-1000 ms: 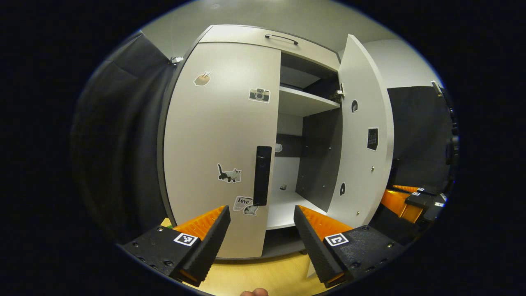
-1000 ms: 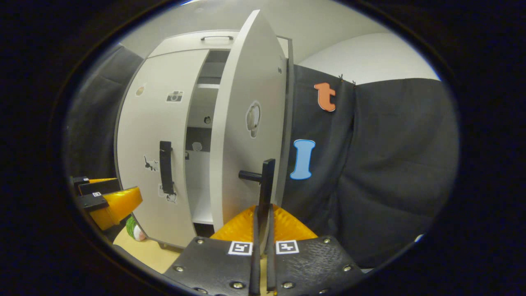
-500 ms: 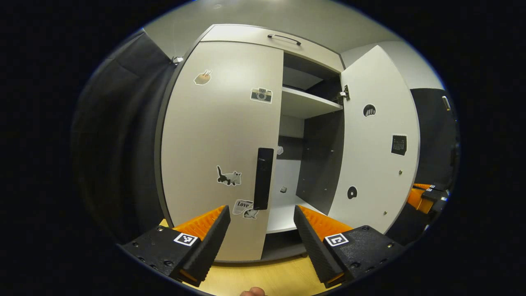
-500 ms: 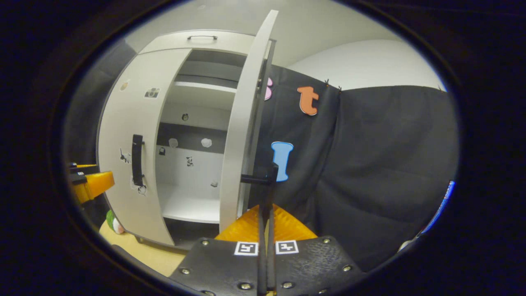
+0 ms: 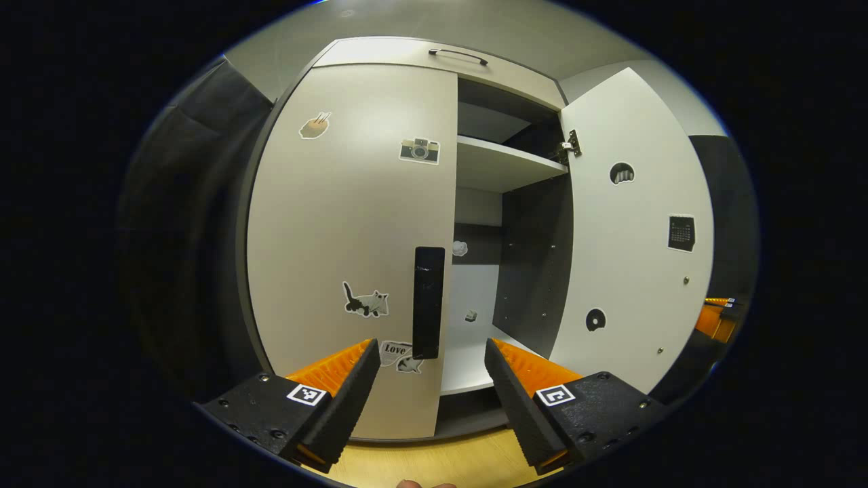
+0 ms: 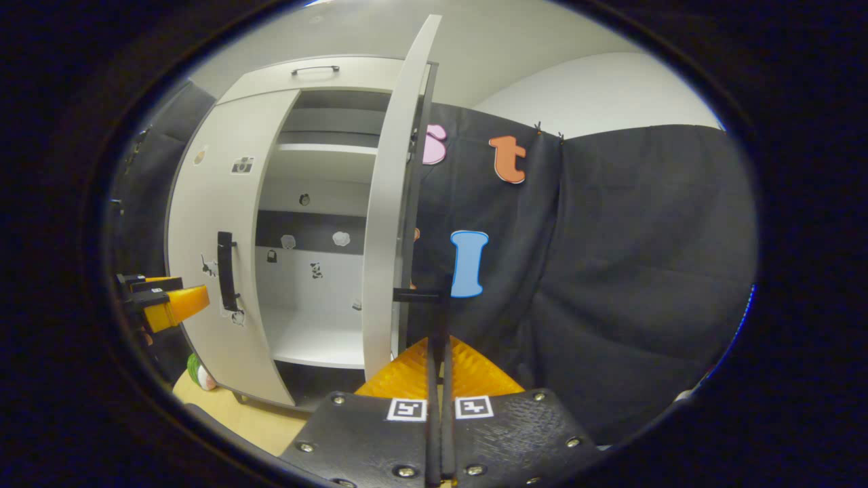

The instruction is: Open the right door of the double-door shoe cabinet with the right hand, and open the left door with the left hand.

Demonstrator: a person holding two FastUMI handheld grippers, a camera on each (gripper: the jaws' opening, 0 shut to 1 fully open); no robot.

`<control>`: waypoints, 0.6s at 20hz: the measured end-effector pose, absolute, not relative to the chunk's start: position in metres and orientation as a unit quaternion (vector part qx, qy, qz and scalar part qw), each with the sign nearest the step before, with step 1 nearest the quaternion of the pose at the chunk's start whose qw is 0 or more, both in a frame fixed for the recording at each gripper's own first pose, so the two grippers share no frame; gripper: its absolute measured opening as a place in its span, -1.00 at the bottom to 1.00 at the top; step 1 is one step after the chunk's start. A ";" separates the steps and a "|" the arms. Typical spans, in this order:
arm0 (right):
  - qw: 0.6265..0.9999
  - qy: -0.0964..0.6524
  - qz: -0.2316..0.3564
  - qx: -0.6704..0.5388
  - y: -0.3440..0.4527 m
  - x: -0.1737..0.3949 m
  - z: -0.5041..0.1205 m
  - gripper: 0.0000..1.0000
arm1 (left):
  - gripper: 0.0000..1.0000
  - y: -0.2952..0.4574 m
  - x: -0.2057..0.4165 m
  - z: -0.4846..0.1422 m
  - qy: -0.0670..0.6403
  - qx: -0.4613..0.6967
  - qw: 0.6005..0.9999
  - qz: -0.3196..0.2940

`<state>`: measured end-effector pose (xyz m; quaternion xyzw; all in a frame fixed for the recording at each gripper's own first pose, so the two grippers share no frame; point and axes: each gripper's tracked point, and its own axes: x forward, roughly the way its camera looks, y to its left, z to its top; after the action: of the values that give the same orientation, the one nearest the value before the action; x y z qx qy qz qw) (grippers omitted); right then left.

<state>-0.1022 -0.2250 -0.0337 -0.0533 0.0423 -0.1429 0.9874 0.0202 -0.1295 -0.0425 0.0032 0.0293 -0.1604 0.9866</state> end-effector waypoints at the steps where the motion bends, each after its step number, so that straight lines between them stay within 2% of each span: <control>1: 0.986 0.042 -0.149 -0.061 -0.229 -0.104 -0.032 -0.98 | 0.93 -0.130 0.025 -0.043 0.030 0.005 0.987 -0.157; 3: 0.981 0.042 -0.174 -0.070 -0.243 -0.109 -0.031 -0.98 | 0.93 -0.131 0.037 -0.045 0.031 0.011 0.988 -0.149; 4: 0.978 0.039 -0.188 -0.080 -0.252 -0.114 -0.029 -0.98 | 1.00 -0.131 0.043 -0.046 0.030 0.012 0.989 -0.145; 6: 0.979 0.031 -0.184 -0.086 -0.249 -0.117 -0.024 -0.98 | 0.93 -0.129 0.056 -0.048 0.033 0.015 0.990 -0.135; 11: 0.971 0.025 -0.205 -0.118 -0.256 -0.129 -0.019 -0.98 | 0.93 -0.131 0.078 -0.049 0.028 0.024 0.992 -0.122; 12: 0.971 0.025 -0.209 -0.115 -0.261 -0.131 -0.018 -0.98 | 0.99 -0.133 0.081 -0.047 0.025 0.028 0.992 -0.120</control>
<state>-0.1313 -0.2606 -0.0180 -0.1155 0.0251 -0.2095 0.9706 0.0813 -0.1331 -0.0474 0.0276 0.0249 -0.1204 0.9920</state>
